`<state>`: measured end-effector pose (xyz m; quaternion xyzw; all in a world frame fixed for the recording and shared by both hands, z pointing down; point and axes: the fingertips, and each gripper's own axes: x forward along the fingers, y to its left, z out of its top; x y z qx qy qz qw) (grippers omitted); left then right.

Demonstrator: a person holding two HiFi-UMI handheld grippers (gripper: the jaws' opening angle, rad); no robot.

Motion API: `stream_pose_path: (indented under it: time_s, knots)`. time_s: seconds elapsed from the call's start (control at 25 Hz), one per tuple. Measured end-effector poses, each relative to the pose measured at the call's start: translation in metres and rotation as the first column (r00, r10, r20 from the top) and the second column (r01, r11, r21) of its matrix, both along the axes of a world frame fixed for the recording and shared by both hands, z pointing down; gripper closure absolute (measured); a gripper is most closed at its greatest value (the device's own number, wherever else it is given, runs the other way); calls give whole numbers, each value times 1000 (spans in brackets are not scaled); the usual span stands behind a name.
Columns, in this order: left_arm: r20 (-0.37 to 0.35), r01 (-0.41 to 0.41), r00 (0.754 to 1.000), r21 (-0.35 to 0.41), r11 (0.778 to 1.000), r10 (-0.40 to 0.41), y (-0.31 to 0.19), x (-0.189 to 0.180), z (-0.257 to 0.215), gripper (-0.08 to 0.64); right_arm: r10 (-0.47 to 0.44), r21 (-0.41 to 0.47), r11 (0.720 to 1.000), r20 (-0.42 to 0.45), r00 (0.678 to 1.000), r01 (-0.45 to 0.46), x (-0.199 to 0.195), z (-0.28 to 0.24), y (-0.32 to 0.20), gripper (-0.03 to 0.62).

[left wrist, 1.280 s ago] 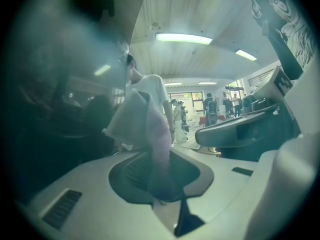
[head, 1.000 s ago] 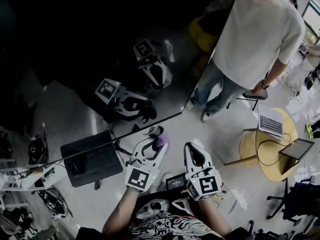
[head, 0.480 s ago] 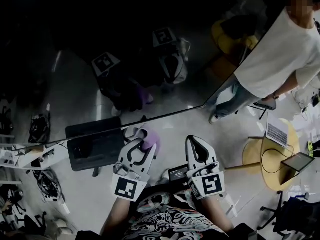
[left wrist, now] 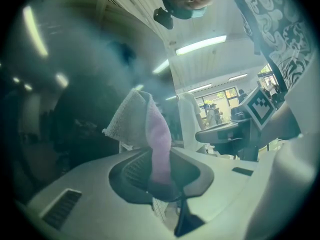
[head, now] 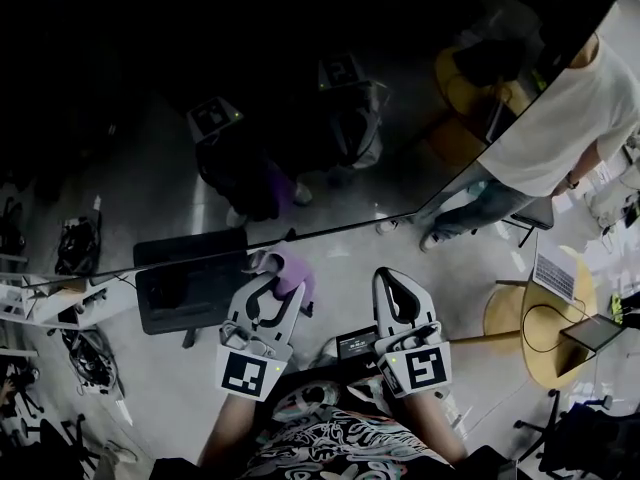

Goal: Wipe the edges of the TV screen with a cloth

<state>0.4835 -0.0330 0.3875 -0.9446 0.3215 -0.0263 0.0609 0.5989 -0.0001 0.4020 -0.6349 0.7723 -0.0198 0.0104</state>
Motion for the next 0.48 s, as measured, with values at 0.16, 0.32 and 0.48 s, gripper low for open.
stream_pose_path:
  time_s: [0.16,0.32,0.48]
  knots:
    - [70,-36,997,40,999,33,6,1,1,460,1,-8,1000,0,1000,-1,-2,1,3,563]
    - [38,-33,999,28,999,32,10,3,0,460,0,-11,1000,4,1000,0,-2,2,8,563]
    - [145,-80,987,77,994,68,12,5,7,460,10,-1,1000,23,1000,-10,-1,1,8,563]
